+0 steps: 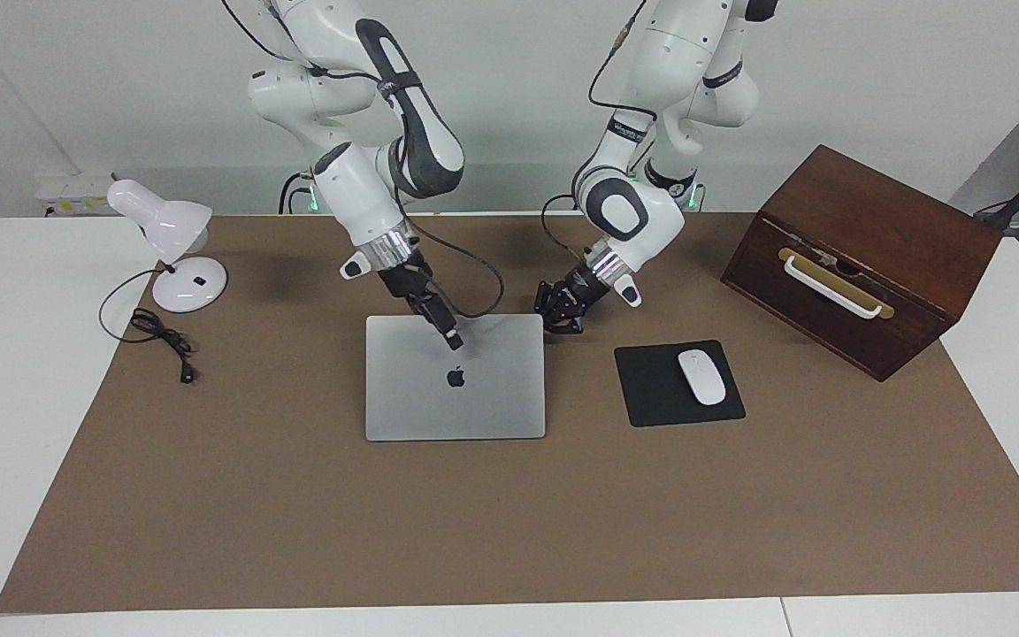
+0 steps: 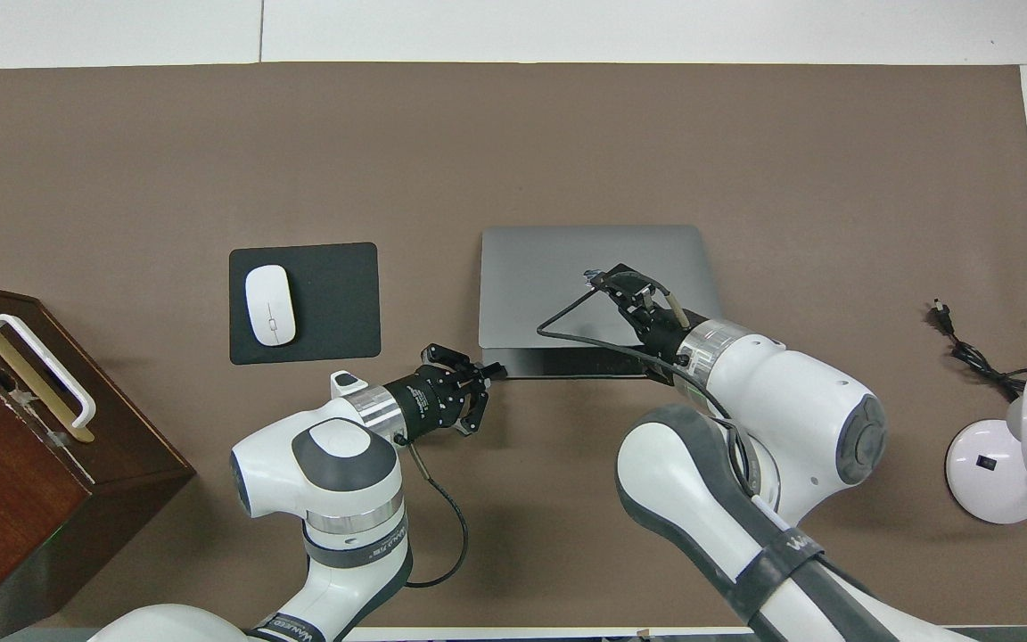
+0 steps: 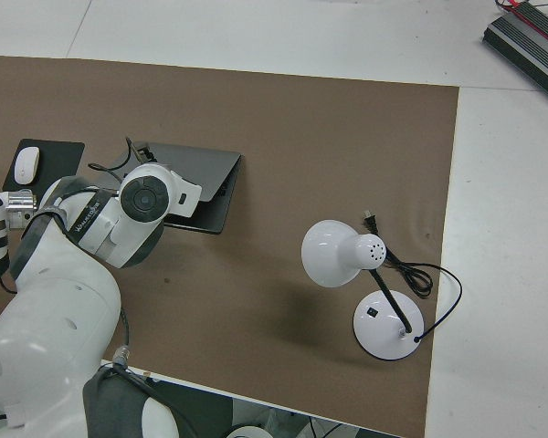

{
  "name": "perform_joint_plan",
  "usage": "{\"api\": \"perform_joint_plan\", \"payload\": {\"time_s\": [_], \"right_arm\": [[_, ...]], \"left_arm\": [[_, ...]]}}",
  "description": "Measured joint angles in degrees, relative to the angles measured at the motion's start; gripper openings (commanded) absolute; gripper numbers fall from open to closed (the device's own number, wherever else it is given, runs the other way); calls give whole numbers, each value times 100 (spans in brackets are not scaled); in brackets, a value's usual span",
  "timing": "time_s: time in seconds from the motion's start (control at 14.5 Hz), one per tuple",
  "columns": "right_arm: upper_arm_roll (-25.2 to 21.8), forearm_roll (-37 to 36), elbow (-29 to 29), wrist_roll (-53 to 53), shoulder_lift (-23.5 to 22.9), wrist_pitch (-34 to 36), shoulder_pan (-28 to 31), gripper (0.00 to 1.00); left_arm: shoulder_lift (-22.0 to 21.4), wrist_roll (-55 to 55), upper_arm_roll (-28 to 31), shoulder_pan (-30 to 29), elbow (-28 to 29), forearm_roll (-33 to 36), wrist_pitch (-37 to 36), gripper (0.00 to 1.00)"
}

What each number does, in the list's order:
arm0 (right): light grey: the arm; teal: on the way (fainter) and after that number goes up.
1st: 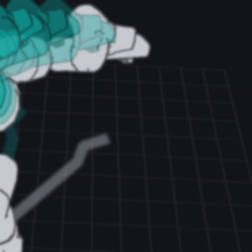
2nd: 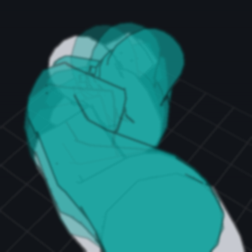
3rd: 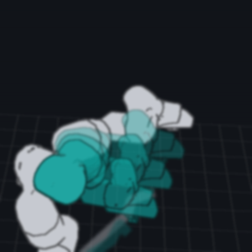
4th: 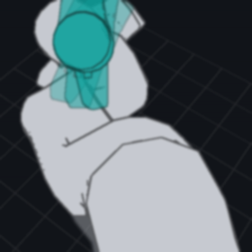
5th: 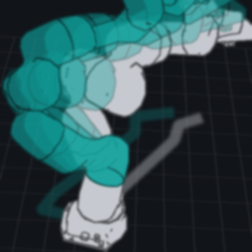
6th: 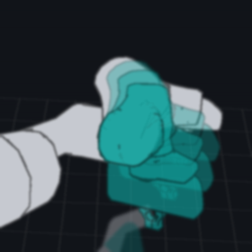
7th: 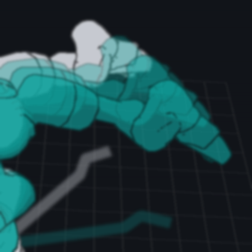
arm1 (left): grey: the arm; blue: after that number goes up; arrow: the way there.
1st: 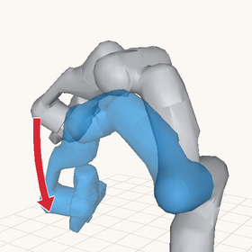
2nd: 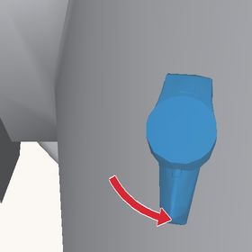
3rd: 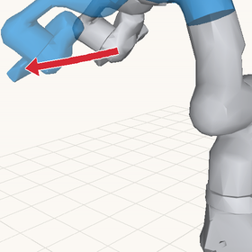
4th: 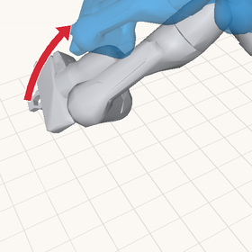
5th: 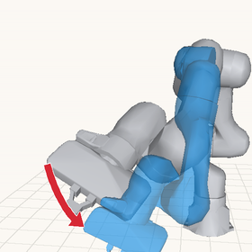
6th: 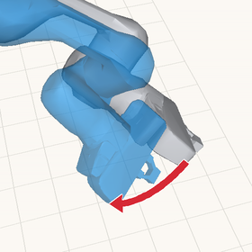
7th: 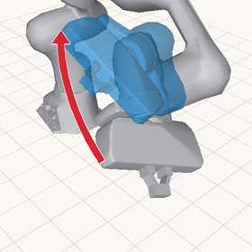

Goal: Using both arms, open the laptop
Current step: 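Lift the laptop lid upward and back with the right gripper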

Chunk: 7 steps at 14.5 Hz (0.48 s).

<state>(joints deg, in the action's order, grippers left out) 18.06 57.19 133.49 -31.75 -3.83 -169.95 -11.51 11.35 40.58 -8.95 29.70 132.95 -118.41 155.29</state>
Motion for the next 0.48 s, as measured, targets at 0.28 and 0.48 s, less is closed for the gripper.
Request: {"api": "perform_joint_plan", "payload": {"time_s": [0.28, 0.48], "right_arm": [[-85, 0, -144, 168, -48, 0, 2, 100], [-146, 0, -324, 214, -73, 1, 5, 100]], "left_arm": [[0, 0, 0, 0, 0, 0, 0, 0], [1, 0, 0, 0, -1, -1, 0, 0]]}}
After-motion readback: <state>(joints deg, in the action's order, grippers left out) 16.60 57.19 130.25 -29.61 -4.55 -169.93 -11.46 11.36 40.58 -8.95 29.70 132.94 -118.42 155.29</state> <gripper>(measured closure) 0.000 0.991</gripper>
